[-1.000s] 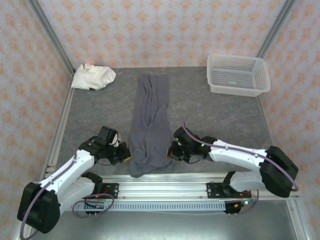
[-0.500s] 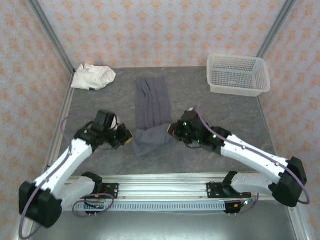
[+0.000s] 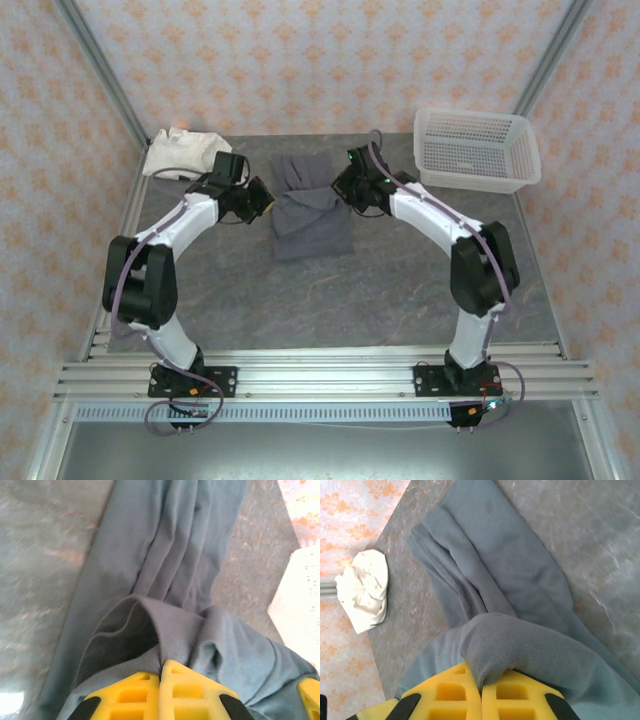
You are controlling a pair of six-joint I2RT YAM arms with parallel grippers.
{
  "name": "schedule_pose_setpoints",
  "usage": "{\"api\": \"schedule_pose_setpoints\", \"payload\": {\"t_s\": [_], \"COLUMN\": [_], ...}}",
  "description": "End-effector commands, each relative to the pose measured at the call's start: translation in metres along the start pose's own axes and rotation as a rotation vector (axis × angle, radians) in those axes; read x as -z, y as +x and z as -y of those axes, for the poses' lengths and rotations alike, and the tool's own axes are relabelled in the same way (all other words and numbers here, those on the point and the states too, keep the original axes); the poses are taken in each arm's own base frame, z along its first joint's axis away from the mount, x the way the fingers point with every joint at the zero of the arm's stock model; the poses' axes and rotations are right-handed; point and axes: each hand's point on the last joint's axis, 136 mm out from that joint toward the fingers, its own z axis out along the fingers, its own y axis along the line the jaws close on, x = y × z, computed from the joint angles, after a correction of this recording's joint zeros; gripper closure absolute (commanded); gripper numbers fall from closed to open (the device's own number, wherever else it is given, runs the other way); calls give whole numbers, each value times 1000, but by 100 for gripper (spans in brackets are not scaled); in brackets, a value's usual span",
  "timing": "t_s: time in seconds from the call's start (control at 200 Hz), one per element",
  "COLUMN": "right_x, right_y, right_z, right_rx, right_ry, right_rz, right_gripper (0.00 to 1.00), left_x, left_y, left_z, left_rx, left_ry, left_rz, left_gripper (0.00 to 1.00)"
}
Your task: Fold the inside-out t-shirt
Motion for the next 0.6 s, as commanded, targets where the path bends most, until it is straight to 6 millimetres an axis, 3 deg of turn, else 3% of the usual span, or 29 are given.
{"api": "schedule_pose_setpoints", "payload": {"t_s": [0.0, 0.305, 0.365, 0.45, 0.52, 0.595], "right_x": [-1, -62, -77, -94, -110, -121], "right_y": [-27, -65, -69, -74, -77, -82], "right_z": [-34, -53, -48, -44, -42, -39], "right_rx": [43, 27, 26, 52, 65, 63], "right_ry": [-81, -146, -121, -95, -89, -82], "right_rz": [25, -27, -40, -50, -67, -84], "right_gripper": [100, 100, 100, 100, 85, 64], "left_x": [1, -18, -36, -53, -66, -71], "left_y": [-34, -85, -90, -98, -103, -114], "left_z": [29, 14, 3, 8, 11, 10], "left_rx": [-42, 17, 36, 20, -2, -4], "left_ry": [63, 29, 15, 38, 36, 27], "left_rz": [84, 169, 162, 130, 108, 132], "left_gripper": [100, 100, 100, 100, 100, 71]}}
